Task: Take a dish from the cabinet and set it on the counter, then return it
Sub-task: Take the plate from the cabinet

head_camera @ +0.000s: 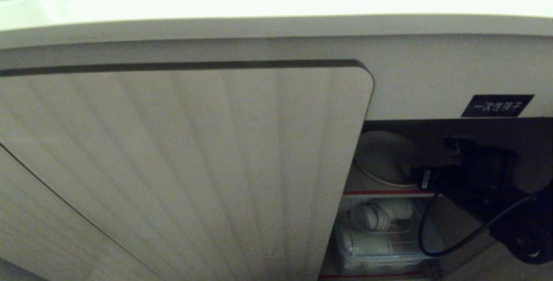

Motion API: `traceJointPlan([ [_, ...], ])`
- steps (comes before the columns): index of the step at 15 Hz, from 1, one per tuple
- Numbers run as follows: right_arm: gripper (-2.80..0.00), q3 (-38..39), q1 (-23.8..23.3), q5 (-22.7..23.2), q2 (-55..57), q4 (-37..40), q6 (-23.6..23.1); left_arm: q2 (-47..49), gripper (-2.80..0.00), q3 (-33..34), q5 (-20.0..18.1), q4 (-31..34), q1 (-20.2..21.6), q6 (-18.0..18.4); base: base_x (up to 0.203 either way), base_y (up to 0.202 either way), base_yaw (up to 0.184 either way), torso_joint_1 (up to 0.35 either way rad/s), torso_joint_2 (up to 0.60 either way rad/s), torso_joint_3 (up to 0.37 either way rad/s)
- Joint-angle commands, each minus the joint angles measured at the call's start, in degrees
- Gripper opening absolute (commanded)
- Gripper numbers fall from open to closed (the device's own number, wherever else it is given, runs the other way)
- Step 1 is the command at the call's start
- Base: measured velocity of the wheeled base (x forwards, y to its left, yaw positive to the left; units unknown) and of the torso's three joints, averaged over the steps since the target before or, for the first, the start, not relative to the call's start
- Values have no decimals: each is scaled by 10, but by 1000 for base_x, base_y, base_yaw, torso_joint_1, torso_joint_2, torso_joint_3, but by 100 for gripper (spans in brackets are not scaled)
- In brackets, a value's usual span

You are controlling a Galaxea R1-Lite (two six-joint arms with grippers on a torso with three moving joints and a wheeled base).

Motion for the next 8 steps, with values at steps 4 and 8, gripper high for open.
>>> traceJointPlan([
  [4, 0, -18, 0, 2, -10, 34, 1, 0, -280, 0, 0, 0, 0, 0, 0, 0, 0, 0, 0, 0],
  [8, 0, -32, 0, 4, -10, 64, 3, 0, -280, 0, 0, 0, 0, 0, 0, 0, 0, 0, 0, 0],
])
